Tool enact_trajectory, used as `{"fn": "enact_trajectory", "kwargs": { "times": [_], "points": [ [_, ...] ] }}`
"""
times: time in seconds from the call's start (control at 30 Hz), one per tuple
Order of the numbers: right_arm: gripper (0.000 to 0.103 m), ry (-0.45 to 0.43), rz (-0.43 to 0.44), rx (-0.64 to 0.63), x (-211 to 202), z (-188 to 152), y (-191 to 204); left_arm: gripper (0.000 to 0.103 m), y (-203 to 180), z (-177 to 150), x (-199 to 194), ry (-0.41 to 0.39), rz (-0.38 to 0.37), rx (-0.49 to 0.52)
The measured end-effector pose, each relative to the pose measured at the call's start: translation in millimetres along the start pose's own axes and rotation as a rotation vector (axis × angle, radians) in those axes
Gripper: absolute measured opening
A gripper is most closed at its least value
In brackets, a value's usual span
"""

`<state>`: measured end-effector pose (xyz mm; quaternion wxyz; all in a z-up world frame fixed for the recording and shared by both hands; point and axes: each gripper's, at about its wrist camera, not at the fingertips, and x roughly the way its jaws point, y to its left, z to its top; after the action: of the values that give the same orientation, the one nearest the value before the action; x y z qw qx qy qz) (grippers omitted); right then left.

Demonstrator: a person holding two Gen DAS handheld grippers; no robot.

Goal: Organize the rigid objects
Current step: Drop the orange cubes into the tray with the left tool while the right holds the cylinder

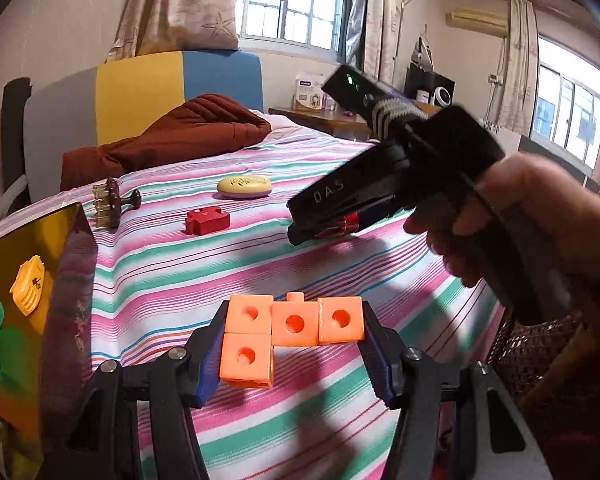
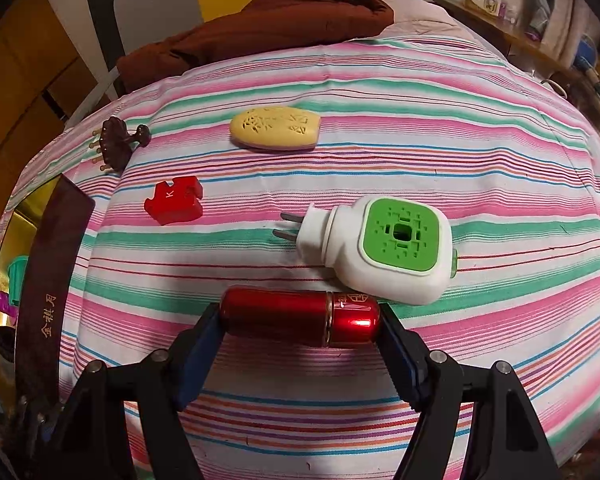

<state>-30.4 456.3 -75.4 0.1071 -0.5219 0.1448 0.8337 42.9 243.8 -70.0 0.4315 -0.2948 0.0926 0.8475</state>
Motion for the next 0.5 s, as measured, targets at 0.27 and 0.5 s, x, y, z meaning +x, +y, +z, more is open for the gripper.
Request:
{"fn": "enact_trajectory", "kwargs": {
  "times": [0.27,0.5],
  "points": [
    [0.075,-0.016,0.007,-0.03,-3,-1,5,0.06,14,6,-37,-0.066,0.024,-0.056],
    [0.075,-0.018,0.003,-0.03,-2,0,6,0.06,36,6,-71,-0.116,0.068,-0.119]
  ]
}}
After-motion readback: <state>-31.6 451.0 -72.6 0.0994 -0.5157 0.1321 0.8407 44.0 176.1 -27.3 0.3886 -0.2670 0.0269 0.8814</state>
